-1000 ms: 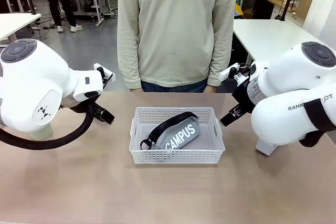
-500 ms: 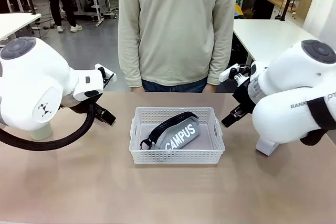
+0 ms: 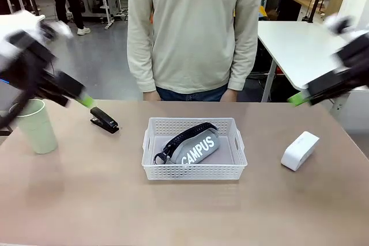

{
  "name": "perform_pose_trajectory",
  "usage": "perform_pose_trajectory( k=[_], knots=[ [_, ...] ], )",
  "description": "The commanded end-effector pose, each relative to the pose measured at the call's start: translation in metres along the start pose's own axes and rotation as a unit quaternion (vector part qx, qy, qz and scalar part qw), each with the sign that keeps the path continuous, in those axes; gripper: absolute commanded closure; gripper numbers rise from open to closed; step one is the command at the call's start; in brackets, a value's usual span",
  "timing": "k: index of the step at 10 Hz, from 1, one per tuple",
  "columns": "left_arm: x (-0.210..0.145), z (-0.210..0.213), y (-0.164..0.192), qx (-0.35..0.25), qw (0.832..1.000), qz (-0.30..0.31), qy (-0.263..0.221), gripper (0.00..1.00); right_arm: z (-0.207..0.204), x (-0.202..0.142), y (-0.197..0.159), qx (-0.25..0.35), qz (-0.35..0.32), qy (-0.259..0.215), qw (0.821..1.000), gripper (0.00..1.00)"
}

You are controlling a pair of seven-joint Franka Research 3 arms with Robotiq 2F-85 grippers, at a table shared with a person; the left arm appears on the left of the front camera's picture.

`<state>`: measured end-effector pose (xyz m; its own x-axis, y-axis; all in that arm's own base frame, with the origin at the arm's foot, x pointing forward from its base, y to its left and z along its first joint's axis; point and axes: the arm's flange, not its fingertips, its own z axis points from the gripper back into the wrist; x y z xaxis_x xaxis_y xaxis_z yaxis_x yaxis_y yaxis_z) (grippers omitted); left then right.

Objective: Efficiently arrange items inside the basket to fit them all.
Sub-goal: Pick up the Digital clock and place it inside the Organizing basket.

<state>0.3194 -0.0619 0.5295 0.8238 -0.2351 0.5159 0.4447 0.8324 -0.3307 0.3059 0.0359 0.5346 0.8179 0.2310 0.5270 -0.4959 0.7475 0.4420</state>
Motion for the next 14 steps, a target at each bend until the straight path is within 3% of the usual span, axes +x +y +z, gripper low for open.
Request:
perform_pose_trajectory(
  k=[1,3,5,6,8,9,10,14],
  knots=[
    [-0.072,0.092,0.026,-0.082,0.975,0.136,-0.157,0.0,0.085,-0.062,-0.045,0.086,-0.168,-0.139,0.972,0.0],
    [-0.14,0.161,0.082,-0.126,0.903,0.276,-0.305,0.0,0.143,-0.132,-0.099,0.142,-0.253,-0.252,0.923,0.0],
    [-0.205,0.183,0.146,-0.142,0.843,0.377,-0.356,0.0,0.171,-0.205,-0.161,0.207,-0.346,-0.33,0.853,0.0],
    [-0.233,0.182,0.172,-0.163,0.819,0.409,-0.368,0.0,0.172,-0.233,-0.18,0.216,-0.381,-0.351,0.827,0.0],
    [-0.262,0.168,0.189,-0.187,0.783,0.442,-0.396,0.0,0.164,-0.261,-0.194,0.202,-0.43,-0.365,0.801,0.0],
    [-0.248,0.158,0.186,-0.155,0.785,0.455,-0.39,0.0,0.157,-0.26,-0.192,0.152,-0.434,-0.365,0.81,0.0],
    [-0.276,0.226,0.215,-0.165,0.796,0.456,-0.363,0.0,0.186,-0.278,-0.205,0.199,-0.437,-0.352,0.803,0.0],
    [-0.276,0.226,0.215,-0.165,0.796,0.456,-0.363,0.0,0.186,-0.278,-0.205,0.199,-0.437,-0.352,0.803,0.0]
  ],
)
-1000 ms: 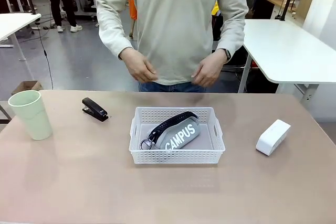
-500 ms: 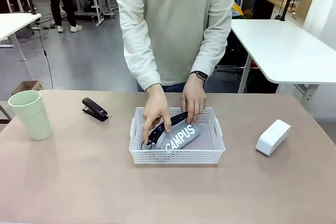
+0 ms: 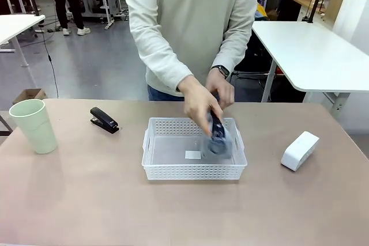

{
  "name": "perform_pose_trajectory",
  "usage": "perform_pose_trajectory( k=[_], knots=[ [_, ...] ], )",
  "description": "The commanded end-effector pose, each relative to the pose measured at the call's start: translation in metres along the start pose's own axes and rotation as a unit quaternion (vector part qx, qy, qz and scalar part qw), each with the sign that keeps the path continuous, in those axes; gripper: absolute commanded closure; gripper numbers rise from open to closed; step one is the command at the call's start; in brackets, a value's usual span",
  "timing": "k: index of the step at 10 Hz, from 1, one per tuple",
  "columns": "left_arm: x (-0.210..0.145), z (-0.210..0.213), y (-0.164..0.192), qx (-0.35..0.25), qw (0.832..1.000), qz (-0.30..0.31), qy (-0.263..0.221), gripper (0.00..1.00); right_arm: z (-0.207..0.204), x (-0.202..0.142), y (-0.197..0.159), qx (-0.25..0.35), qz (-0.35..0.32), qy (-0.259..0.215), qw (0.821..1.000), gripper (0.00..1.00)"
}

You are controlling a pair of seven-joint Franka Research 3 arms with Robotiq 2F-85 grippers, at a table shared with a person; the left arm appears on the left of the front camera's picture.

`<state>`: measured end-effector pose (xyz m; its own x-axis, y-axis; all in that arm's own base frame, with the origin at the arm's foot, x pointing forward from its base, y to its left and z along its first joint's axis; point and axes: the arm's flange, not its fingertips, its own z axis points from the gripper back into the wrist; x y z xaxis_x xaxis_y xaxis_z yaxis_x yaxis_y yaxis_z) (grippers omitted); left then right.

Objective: Efficiently arrange items inside the basket to fit them all.
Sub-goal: Pick up the Digital clock and place it inside the Organizing basket.

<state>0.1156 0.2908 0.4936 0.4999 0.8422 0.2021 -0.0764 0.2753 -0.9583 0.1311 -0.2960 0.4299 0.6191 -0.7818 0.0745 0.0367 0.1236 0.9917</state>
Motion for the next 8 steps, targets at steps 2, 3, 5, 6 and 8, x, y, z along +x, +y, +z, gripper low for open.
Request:
perform_pose_trajectory(
  k=[2,3,5,6,8],
  knots=[
    [0.0,0.008,0.001,-0.007,1.0,-0.01,-0.007,0.0,0.005,-0.002,0.002,0.005,0.015,-0.008,1.0,0.0],
    [0.0,0.008,0.001,-0.007,1.0,-0.01,-0.007,0.0,0.005,-0.002,0.002,0.005,0.015,-0.008,1.0,0.0],
    [0.0,0.008,0.001,-0.007,1.0,-0.01,-0.007,0.0,0.005,-0.002,0.002,0.005,0.015,-0.008,1.0,0.0],
    [0.0,0.008,0.001,-0.007,1.0,-0.01,-0.007,0.0,0.001,-0.001,0.001,-0.002,0.0,-0.001,1.0,0.0],
    [0.0,0.008,0.001,-0.007,1.0,-0.01,-0.007,0.0,-0.069,-0.002,0.045,-0.128,0.046,0.084,0.987,0.0]
  ],
)
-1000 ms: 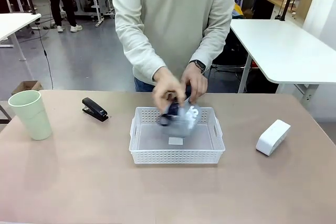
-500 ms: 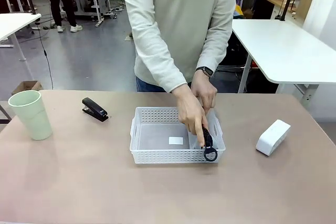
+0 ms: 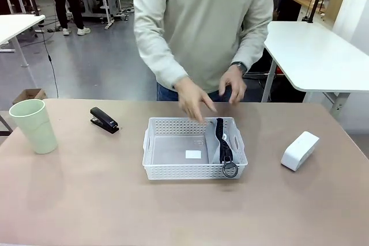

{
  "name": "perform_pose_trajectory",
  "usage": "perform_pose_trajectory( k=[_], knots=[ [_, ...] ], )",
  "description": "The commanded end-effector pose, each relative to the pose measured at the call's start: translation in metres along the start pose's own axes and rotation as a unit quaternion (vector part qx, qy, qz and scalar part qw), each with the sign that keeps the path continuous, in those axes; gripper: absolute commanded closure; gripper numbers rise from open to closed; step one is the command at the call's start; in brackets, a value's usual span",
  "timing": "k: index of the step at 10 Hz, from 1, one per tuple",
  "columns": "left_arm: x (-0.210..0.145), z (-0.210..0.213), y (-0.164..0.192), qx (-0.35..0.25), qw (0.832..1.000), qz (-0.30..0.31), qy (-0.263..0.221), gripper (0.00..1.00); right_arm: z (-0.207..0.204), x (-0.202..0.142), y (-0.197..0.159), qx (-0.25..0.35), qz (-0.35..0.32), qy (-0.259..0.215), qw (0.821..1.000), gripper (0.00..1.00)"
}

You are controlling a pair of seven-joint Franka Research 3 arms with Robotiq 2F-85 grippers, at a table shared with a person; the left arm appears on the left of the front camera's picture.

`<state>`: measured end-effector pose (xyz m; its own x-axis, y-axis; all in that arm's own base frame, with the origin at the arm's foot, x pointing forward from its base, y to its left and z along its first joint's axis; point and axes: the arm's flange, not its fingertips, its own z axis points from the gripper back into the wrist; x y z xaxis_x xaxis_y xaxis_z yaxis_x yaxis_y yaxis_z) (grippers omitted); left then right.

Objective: Efficiently arrange items inside the basket to fit them all.
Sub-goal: Pick up the Digital clock and place it inside the Organizing basket.

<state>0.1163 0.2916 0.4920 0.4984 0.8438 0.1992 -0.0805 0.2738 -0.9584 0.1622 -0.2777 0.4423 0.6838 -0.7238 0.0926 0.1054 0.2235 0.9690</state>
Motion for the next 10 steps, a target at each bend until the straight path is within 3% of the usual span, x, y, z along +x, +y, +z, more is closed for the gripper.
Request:
perform_pose_trajectory(
  k=[1,3,4,5,6,7,8,9,10],
  knots=[
    [-0.001,0.009,-0.001,-0.008,1.0,-0.011,-0.006,0.0,-0.072,-0.006,0.059,-0.129,0.062,0.086,0.986,0.0],
    [-0.001,0.009,-0.001,-0.008,1.0,-0.011,-0.006,0.0,-0.163,-0.029,0.086,-0.262,0.135,0.159,0.942,0.0],
    [-0.001,0.009,-0.001,-0.008,1.0,-0.011,-0.006,0.0,-0.199,-0.042,0.09,-0.3,0.164,0.192,0.92,0.0],
    [-0.001,0.009,-0.001,-0.008,1.0,-0.011,-0.006,0.0,-0.232,-0.059,0.091,-0.35,0.224,0.216,0.884,0.0],
    [-0.001,0.009,-0.001,-0.008,1.0,-0.011,-0.006,0.0,-0.263,-0.083,0.086,-0.396,0.31,0.292,0.814,0.0],
    [-0.001,0.009,-0.001,-0.008,1.0,-0.011,-0.006,0.0,-0.282,-0.098,0.081,-0.434,0.349,0.292,0.777,0.0],
    [-0.001,0.009,-0.001,-0.008,1.0,-0.011,-0.006,0.0,-0.298,-0.107,0.077,-0.453,0.361,0.295,0.76,0.0],
    [-0.001,0.009,-0.001,-0.008,1.0,-0.011,-0.006,0.0,-0.311,-0.109,0.073,-0.454,0.355,0.293,0.763,0.0],
    [-0.001,0.009,-0.001,-0.008,1.0,-0.011,-0.006,0.0,-0.321,-0.109,0.066,-0.465,0.356,0.253,0.77,0.0]
  ],
)
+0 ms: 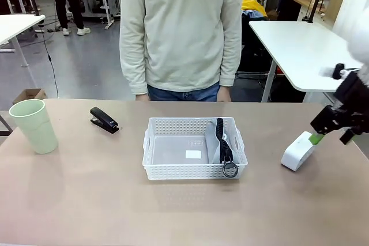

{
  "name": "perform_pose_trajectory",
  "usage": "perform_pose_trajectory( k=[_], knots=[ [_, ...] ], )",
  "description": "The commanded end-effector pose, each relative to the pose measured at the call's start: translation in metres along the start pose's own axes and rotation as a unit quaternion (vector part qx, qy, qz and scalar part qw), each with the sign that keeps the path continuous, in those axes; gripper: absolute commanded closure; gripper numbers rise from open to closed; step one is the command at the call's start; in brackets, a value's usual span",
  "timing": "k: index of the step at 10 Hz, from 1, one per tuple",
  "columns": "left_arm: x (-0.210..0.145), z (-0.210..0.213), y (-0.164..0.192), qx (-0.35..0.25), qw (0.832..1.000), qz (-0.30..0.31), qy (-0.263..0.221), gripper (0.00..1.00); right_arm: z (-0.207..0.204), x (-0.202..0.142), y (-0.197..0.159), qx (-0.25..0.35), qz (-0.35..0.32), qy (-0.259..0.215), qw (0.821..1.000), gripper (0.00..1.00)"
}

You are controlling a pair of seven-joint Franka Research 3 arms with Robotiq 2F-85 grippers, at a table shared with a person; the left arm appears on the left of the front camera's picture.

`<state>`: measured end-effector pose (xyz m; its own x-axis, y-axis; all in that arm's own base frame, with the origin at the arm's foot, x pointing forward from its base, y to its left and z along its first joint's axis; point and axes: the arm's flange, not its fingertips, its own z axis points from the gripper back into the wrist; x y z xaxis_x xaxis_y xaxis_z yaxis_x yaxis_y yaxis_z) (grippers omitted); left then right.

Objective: Efficiently arrange items inside the basket to fit them all.
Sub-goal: Pick up the Digital clock and place it inside the Organizing basket.

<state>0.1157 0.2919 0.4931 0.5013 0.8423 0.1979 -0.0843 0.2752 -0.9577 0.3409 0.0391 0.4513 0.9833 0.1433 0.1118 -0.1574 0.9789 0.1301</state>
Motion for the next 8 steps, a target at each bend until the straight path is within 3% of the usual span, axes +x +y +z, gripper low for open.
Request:
perform_pose_trajectory(
  k=[1,2,3,4,8],
  knots=[
    [-0.001,0.008,0.0,-0.01,1.0,-0.012,-0.008,0.0,-0.03,-0.017,-0.015,-0.02,-0.028,-0.056,0.998,0.0],
    [-0.001,0.008,0.0,-0.01,1.0,-0.012,-0.008,0.0,-0.034,-0.015,-0.019,-0.014,-0.034,-0.049,0.998,0.0],
    [-0.001,0.008,0.0,-0.01,1.0,-0.012,-0.008,0.0,-0.03,-0.014,-0.026,0.005,-0.051,-0.079,0.996,0.0],
    [-0.001,0.008,0.0,-0.01,1.0,-0.012,-0.008,0.0,-0.003,0.012,-0.007,-0.023,-0.015,-0.033,0.999,0.0],
    [-0.001,0.008,0.0,-0.01,1.0,-0.012,-0.008,0.0,-0.003,0.012,-0.007,-0.023,-0.015,-0.033,0.999,0.0]
  ],
)
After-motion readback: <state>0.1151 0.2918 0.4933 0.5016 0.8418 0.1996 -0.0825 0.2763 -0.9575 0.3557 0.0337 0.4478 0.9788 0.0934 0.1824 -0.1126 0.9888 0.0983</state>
